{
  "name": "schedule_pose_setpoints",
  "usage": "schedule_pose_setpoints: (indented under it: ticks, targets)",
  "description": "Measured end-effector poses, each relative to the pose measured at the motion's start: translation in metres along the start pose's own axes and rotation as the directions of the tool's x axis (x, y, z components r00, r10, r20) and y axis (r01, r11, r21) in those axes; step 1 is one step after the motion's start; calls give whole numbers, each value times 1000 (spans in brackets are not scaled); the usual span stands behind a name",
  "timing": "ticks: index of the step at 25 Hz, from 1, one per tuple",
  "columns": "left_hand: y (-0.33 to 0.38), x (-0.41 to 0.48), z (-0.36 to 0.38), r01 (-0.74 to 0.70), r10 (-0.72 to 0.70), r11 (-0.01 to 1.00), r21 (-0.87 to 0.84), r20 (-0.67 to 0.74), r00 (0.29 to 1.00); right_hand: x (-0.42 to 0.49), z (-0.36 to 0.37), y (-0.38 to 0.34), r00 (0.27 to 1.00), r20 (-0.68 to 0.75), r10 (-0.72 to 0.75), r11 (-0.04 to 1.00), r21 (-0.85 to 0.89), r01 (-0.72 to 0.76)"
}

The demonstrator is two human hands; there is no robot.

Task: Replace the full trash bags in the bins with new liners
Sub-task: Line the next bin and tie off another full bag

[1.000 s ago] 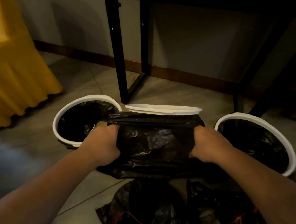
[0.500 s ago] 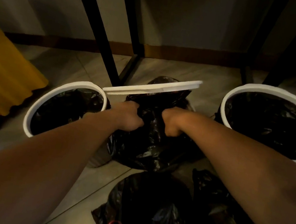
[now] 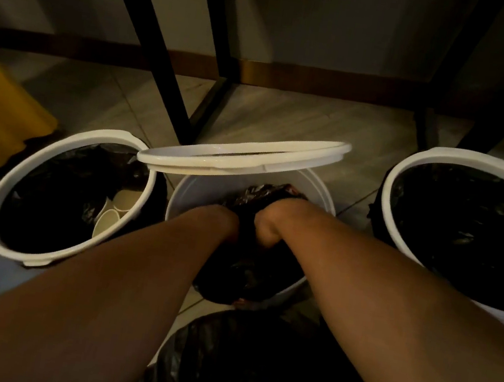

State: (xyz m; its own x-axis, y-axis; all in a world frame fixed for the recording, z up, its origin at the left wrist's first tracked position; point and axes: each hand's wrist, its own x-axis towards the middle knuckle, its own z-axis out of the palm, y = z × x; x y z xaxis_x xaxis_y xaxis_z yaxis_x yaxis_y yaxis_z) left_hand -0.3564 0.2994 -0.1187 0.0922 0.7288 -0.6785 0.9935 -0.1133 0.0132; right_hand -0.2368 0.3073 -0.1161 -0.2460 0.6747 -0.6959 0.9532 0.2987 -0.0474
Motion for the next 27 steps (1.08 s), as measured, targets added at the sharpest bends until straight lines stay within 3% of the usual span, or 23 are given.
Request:
schedule_pose_setpoints:
  ticks: [2, 5, 8, 11, 14, 17, 20, 23, 24, 25, 27]
  targets:
    - [0, -12, -18, -81, 58, 983, -167, -141, 988, -15, -15, 4, 1000, 7, -11, 999, 30, 11]
    - [-11, -42, -41, -157, 120, 982, -104, -302, 946, -56, -36, 14, 978, -207, -12, 995, 93, 32]
    - [-24, -66, -46, -166, 93, 960, -225, -302, 949, -94, -29, 23, 957, -289, 21, 966, 254, 56]
    - [-29, -82, -49, -133, 41, 963, -235, -359, 932, -105, -18, 25, 889, -428, 162, 915, 403, 27]
    - [-18, -89, -50, -20, -58, 942, -335, -221, 973, -105, -13, 28, 825, -481, 298, 868, 497, -25]
    - [-10, -91, -49, -14, -36, 812, -583, -74, 997, -113, -6, 36, 817, -474, 329, 743, 664, 85]
    - [-14, -96, -43, -84, -66, 587, -805, -151, 986, -130, 9, 47, 775, -490, 399, 643, 752, 144]
    - [-21, -120, -28, -133, -98, 325, -936, -173, 980, -143, 28, 51, 888, -314, 336, 448, 883, 143]
    - [-25, -124, -21, -153, -78, 278, -948, -182, 980, -145, 33, 50, 920, -271, 284, 435, 891, 129]
    - [-31, -130, -14, -175, -40, 280, -944, -194, 980, -145, 37, 49, 930, -266, 254, 443, 887, 132]
    - [-44, -136, -3, -221, 62, 461, -860, -217, 974, -142, 41, 51, 894, -329, 303, 468, 869, 161]
